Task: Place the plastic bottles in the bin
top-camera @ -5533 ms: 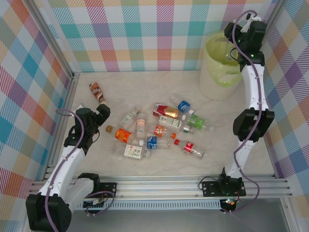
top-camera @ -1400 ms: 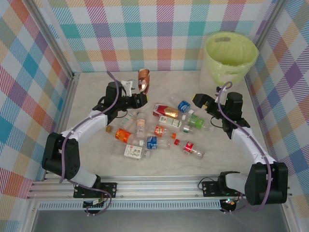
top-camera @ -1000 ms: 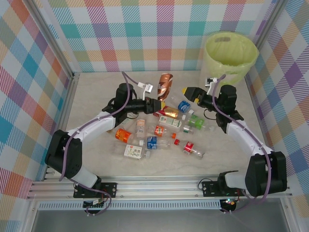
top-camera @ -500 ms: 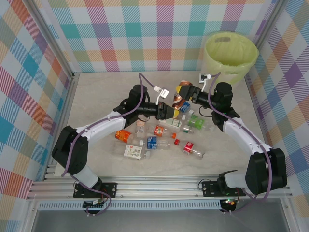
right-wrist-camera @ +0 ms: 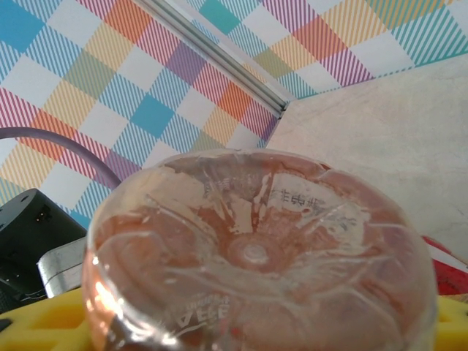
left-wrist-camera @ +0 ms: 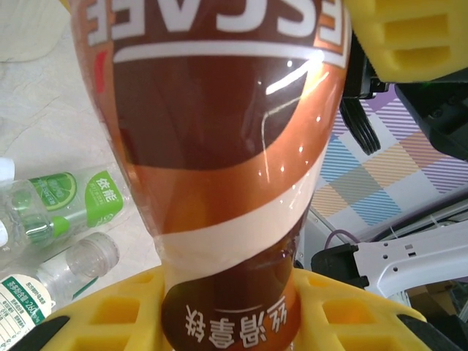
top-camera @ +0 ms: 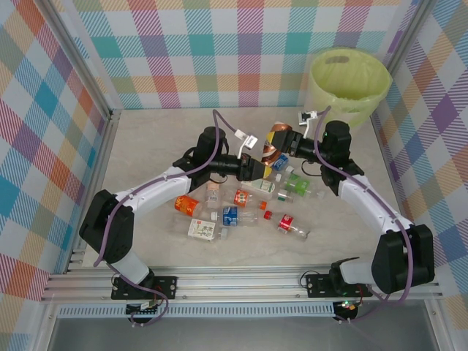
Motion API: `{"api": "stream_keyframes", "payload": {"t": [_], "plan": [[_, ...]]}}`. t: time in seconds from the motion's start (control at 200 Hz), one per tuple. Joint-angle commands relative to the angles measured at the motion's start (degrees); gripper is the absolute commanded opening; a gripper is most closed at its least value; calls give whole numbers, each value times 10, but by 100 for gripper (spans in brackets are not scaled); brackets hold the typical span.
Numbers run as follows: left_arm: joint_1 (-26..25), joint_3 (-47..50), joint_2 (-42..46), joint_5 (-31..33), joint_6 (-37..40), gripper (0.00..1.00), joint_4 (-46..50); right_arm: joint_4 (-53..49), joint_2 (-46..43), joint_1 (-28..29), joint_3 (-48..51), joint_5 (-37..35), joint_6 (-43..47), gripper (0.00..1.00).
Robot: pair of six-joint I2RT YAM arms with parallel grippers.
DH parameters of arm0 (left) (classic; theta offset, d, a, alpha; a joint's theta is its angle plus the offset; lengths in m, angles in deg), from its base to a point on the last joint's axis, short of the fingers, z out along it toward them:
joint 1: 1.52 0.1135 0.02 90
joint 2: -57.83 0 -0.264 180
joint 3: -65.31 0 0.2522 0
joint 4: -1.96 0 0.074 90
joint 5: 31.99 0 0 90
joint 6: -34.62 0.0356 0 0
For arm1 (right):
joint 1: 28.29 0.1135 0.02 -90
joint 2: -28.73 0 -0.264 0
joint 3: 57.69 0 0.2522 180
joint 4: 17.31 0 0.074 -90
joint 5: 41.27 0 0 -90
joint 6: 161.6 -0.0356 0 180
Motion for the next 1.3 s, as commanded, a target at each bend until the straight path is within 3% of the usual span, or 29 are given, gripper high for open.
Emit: {"api": "stream_keyframes", "payload": {"t": [0.0, 0.195, 0.395, 0.455, 0.5, 0.52, 0.555, 0.725, 0.93, 1.065, 1.185, 1.295], "plan": [[-4, -17, 3, 5, 18, 20, 19, -20, 6, 3, -30, 17, 27, 58], [-4, -15, 3, 19, 21, 33, 23, -24, 7, 4, -40, 24, 42, 50], [-2, -4, 22, 27, 32, 73, 24, -98, 0, 3, -66, -7, 99, 49], [-2, 11, 38, 34, 37, 80, 10, -129, 0, 2, -80, -25, 122, 49], [-1, 27, 55, 55, 38, 85, -2, -158, 1, 1, -95, -42, 141, 49], [-1, 38, 64, 65, 40, 94, -6, -169, 2, 1, -101, -50, 150, 49], [-1, 53, 79, 94, 43, 100, -13, -190, 4, 1, -114, -63, 165, 49], [3, 132, 165, 273, 43, 100, -31, -245, 23, -1, -168, -106, 212, 49], [4, 224, 278, 582, 13, 100, -3, -304, 60, -10, -268, -177, 295, 48], [8, 279, 353, 773, -64, 100, 40, -328, 95, -26, -347, -203, 344, 48], [18, 324, 421, 846, -107, 100, 72, -332, 129, -52, -421, -209, 358, 48], [32, 347, 467, 861, -132, 100, 108, -328, 163, -73, -486, -240, 358, 47]]}}
